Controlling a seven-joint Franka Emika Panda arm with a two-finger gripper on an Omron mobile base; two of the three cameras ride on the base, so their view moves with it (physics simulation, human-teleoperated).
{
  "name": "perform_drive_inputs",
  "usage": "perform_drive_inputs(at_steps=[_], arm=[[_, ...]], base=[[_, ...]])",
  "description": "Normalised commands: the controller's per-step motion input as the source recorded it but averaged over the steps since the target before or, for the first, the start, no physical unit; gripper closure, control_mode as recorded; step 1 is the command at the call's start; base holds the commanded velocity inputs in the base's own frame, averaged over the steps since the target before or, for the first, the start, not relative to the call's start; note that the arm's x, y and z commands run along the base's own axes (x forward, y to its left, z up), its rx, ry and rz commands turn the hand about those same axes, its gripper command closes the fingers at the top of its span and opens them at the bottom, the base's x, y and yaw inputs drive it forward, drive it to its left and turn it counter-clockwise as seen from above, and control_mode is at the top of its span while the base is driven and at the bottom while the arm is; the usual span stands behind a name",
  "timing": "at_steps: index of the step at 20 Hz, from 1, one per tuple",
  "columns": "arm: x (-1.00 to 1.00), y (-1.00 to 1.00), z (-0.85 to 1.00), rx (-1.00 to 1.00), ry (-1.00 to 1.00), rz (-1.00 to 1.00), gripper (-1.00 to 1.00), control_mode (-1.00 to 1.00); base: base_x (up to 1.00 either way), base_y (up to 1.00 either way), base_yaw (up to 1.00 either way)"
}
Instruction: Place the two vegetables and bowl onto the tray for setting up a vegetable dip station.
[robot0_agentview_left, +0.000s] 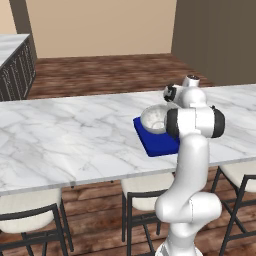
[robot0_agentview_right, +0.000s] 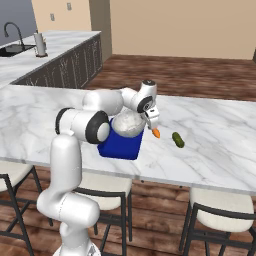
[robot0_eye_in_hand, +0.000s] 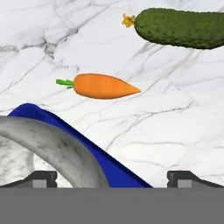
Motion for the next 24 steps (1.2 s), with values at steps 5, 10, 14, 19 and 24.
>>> perform_drive_inputs(at_steps=[5,10,14,19,24], arm=[[0.15,0.0,0.0,0.0,0.0,0.01,-1.0,-1.0],[0.34,-0.09,0.0,0.0,0.0,0.01,-1.0,-1.0],[0.21,-0.33,0.0,0.01,0.0,0.03,-1.0,-1.0],[0.08,-0.39,0.01,0.01,0.0,0.03,-1.0,-1.0],[-0.01,-0.14,0.14,0.0,0.0,0.03,-1.0,-1.0]], base=[[0.0,0.0,0.0],[0.0,0.0,0.0],[0.0,0.0,0.0],[0.0,0.0,0.0],[0.0,0.0,0.0]])
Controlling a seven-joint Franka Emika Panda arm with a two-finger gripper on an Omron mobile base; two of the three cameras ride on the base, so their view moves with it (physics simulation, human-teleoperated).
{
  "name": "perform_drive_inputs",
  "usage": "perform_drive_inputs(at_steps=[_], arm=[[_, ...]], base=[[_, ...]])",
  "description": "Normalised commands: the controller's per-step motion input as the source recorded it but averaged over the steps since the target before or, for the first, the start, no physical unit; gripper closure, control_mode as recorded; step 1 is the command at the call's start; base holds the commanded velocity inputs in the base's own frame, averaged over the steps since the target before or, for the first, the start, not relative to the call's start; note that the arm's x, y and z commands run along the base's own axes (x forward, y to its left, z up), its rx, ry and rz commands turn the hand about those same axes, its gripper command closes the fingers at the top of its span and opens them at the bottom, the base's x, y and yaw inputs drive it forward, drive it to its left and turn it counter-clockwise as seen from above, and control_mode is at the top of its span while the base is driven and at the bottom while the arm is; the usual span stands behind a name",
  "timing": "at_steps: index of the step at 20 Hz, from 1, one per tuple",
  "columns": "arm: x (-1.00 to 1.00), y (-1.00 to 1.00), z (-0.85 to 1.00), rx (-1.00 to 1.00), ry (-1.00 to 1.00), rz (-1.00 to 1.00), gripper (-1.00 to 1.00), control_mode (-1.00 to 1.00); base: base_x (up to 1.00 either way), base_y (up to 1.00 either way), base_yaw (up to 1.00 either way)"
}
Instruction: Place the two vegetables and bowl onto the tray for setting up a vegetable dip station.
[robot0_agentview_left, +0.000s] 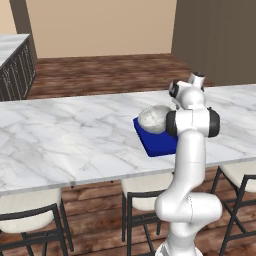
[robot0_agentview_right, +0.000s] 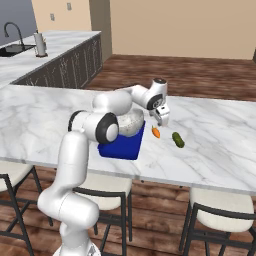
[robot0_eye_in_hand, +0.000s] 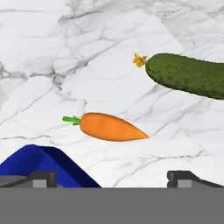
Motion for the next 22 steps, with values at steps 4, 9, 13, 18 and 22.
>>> perform_drive_inputs(at_steps=[4,9,13,18,22], arm=[[0.0,-0.02,0.17,0.0,0.0,0.03,-1.0,-1.0],[0.08,-0.26,0.02,0.0,0.0,0.0,-1.0,-1.0],[0.13,-0.41,-0.01,0.0,0.0,0.02,-1.0,-1.0],[0.13,-0.44,0.0,0.0,0.0,0.07,-1.0,-1.0],[0.18,-0.27,-0.02,0.0,0.0,0.13,-1.0,-1.0]], base=[[0.0,0.0,0.0],[0.0,0.0,0.0],[0.0,0.0,0.0],[0.0,0.0,0.0],[0.0,0.0,0.0]])
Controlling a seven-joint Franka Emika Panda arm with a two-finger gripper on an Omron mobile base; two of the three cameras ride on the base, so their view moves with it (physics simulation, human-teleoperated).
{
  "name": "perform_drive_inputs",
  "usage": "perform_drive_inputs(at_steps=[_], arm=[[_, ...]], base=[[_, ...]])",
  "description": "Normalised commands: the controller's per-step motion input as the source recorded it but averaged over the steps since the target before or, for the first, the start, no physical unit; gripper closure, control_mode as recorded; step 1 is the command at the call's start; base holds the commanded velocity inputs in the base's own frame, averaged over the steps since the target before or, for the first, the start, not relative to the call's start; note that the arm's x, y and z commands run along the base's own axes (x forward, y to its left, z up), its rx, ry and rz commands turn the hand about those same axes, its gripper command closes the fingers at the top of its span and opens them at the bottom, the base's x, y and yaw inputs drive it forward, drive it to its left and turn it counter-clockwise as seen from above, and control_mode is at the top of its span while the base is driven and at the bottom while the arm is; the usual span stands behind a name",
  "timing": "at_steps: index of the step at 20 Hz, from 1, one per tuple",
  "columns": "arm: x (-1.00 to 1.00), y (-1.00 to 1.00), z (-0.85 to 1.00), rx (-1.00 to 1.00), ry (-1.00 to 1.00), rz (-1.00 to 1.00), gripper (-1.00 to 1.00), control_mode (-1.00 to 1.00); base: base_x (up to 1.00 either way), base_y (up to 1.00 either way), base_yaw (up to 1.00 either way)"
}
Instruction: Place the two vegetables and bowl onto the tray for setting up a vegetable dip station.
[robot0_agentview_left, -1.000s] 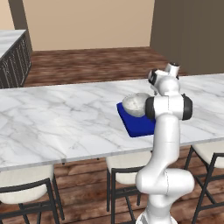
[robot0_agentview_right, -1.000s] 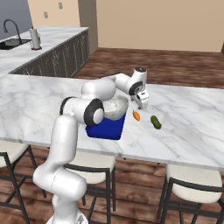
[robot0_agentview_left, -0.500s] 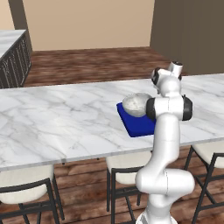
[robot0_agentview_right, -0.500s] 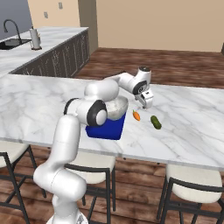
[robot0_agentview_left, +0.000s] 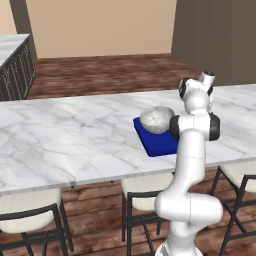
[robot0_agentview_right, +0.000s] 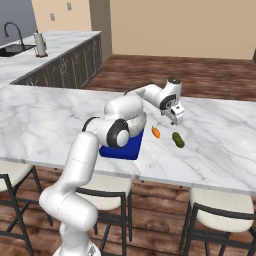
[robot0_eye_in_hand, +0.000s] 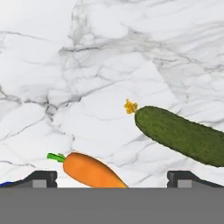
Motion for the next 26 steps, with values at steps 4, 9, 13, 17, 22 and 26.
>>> perform_drive_inputs(at_steps=[4,9,13,17,22,26], arm=[[0.03,-0.21,0.0,0.0,0.0,0.13,-1.0,-1.0],[0.0,-0.26,-0.03,-0.01,0.0,0.16,-1.0,-1.0],[0.0,-0.25,-0.03,-0.02,0.0,0.16,-1.0,-1.0],[0.0,-0.21,-0.04,-0.05,0.02,0.15,-1.0,-1.0],[0.0,-0.16,-0.07,-0.06,0.03,0.15,-1.0,-1.0],[0.0,-0.13,-0.08,-0.05,0.06,0.17,-1.0,-1.0]], base=[[0.0,0.0,0.0],[0.0,0.0,0.0],[0.0,0.0,0.0],[0.0,0.0,0.0],[0.0,0.0,0.0],[0.0,0.0,0.0]])
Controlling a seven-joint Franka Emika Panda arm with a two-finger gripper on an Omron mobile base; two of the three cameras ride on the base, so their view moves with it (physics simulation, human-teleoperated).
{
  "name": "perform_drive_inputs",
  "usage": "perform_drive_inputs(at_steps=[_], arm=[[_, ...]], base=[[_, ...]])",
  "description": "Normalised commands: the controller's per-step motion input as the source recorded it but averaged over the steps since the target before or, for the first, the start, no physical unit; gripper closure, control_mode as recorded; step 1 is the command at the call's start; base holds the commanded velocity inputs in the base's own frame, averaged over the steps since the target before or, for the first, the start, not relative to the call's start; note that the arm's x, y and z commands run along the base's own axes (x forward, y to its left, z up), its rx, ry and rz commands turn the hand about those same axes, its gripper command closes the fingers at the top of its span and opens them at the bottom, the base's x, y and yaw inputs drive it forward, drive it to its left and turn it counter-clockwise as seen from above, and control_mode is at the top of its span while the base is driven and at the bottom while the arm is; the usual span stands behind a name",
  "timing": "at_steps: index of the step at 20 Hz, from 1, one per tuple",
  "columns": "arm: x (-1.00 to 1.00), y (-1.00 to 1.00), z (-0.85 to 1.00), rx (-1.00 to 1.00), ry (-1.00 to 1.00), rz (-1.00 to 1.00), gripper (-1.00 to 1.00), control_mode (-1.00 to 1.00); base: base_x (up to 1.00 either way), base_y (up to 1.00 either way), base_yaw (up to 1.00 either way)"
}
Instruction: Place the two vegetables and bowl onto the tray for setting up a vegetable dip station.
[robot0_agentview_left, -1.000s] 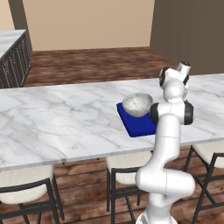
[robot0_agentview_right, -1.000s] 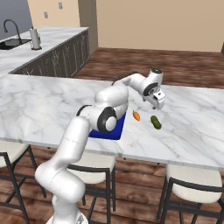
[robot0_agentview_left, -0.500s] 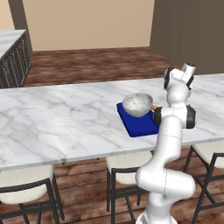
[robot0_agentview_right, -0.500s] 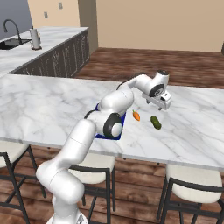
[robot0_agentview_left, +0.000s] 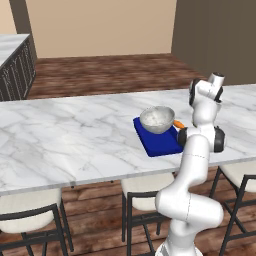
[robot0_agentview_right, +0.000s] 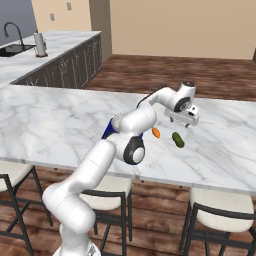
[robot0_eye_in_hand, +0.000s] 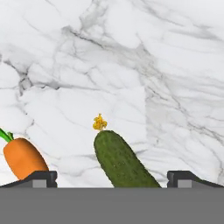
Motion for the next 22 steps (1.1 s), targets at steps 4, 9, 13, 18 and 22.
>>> perform_drive_inputs(at_steps=[4,9,13,18,22], arm=[[-0.1,-0.04,-0.12,-0.03,0.08,0.17,-1.0,-1.0],[-0.15,0.0,-0.05,-0.02,0.11,0.16,-1.0,-1.0],[-0.18,0.0,0.0,0.0,0.12,0.13,-1.0,-1.0],[-0.09,0.0,-0.05,0.0,0.07,0.12,-1.0,-1.0],[0.0,0.0,-0.19,0.0,0.0,0.15,-1.0,-1.0]], base=[[0.0,0.0,0.0],[0.0,0.0,0.0],[0.0,0.0,0.0],[0.0,0.0,0.0],[0.0,0.0,0.0]])
